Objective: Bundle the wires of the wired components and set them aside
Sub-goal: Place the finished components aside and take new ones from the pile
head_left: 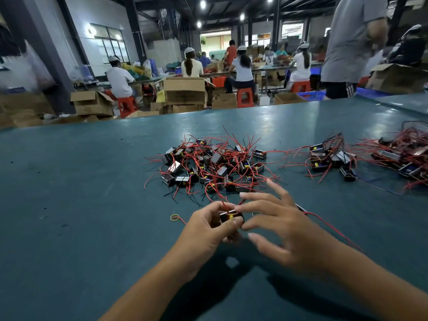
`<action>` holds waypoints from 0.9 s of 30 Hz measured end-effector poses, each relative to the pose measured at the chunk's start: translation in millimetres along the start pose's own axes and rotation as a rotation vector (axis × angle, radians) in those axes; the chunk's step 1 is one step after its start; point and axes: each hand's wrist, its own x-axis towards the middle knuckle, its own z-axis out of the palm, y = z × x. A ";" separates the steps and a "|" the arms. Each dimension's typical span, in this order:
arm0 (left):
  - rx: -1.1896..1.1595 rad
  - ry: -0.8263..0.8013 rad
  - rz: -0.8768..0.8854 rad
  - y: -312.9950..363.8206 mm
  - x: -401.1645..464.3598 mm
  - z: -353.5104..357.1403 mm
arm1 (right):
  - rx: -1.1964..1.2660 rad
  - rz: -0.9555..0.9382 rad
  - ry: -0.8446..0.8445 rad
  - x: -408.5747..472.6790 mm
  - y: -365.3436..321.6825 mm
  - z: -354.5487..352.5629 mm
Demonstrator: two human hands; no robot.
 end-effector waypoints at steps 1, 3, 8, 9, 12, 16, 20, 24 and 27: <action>0.007 0.011 0.006 0.8 0.7 -1.0 | 0.040 0.041 0.084 -0.1 2.9 -4.4; 0.005 0.024 0.013 3.9 1.3 -2.6 | 0.075 0.143 0.218 0.8 6.2 -11.3; 0.059 0.018 0.039 8.5 -1.2 -4.6 | 0.064 0.232 0.163 -1.8 -1.7 -4.7; 0.061 0.020 0.039 8.8 -1.5 -4.4 | 0.071 0.248 0.149 -2.1 -2.4 -3.1; 0.063 0.023 0.036 8.2 -1.0 -4.3 | 0.109 0.298 0.149 -1.5 -3.0 0.3; 0.111 -0.014 0.025 2.8 -0.6 -4.0 | 0.170 0.354 0.133 -4.0 -0.9 1.9; 0.174 -0.015 0.021 -0.4 -1.3 -2.6 | 0.273 0.381 0.078 -5.4 0.3 4.7; 0.239 -0.038 0.013 1.1 -4.0 -0.3 | 0.410 0.448 0.104 -5.1 -0.7 5.9; 0.219 -0.006 0.009 4.8 -4.9 3.1 | 0.365 0.405 0.110 -4.3 -2.1 2.5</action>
